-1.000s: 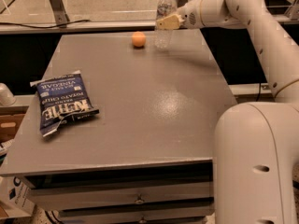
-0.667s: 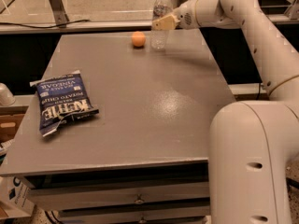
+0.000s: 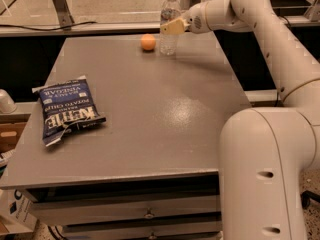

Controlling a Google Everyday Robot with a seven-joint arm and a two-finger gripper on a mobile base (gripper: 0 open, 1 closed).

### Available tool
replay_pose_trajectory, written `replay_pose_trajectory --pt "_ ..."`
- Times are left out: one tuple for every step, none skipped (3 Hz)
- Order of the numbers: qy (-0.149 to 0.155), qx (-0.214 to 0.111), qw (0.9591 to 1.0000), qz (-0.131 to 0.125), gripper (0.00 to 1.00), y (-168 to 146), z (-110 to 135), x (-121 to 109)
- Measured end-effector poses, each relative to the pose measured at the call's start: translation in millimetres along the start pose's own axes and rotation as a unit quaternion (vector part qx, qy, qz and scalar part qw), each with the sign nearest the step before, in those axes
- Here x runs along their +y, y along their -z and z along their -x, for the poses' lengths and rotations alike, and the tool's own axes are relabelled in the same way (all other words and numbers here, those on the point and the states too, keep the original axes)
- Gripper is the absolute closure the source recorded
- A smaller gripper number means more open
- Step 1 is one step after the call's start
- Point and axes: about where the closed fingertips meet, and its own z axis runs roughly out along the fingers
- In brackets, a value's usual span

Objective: Move water bottle near orange

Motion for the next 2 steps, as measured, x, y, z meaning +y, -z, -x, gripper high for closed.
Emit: replay_pose_trajectory --pt "-0.004 0.005 1.0000 0.001 0.59 1.6 -4.5 -0.8" --pt "-0.004 0.006 1.0000 0.001 0.36 2.1 -3.4 -0.9"
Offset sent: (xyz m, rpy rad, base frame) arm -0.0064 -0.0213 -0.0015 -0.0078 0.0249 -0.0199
